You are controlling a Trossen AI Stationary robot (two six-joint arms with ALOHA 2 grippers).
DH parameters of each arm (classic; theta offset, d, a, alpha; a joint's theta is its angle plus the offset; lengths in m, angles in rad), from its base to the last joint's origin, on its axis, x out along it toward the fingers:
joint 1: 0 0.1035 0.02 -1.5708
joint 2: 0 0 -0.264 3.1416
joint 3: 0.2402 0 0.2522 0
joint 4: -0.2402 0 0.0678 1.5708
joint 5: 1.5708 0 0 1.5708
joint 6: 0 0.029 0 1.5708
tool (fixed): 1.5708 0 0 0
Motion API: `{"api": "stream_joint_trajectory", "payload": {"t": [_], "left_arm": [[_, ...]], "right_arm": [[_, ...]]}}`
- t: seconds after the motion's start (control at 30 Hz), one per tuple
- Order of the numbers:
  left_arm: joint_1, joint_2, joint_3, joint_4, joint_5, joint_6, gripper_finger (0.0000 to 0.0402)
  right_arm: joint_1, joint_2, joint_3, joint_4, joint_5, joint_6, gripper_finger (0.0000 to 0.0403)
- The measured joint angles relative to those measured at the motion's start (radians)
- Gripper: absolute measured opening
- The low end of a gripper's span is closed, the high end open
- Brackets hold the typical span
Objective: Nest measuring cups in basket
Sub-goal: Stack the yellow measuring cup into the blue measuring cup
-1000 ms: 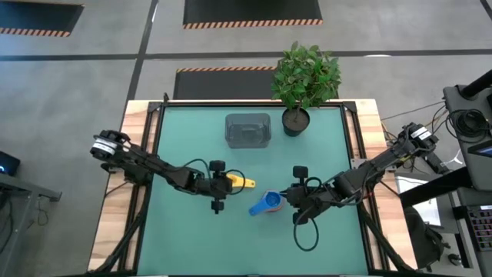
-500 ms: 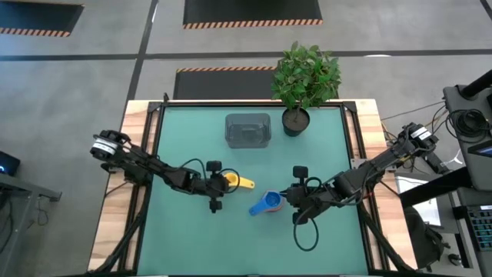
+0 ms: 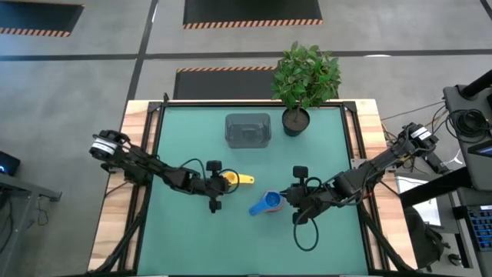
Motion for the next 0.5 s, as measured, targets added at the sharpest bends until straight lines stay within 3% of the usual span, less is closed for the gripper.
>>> {"api": "stream_joint_trajectory", "payload": {"t": [0.23, 0.5], "left_arm": [[0.0, -0.073, -0.001, -0.016, 0.007, 0.056, 0.0001], [-0.003, -0.209, 0.093, -0.189, 0.0, 0.151, 0.0001]], "right_arm": [[0.0, 0.0, 0.0, 0.0, 0.0, 0.0, 0.0009], [0.002, 0.0, 0.0, 0.001, 0.0, 0.0, 0.0009]]}}
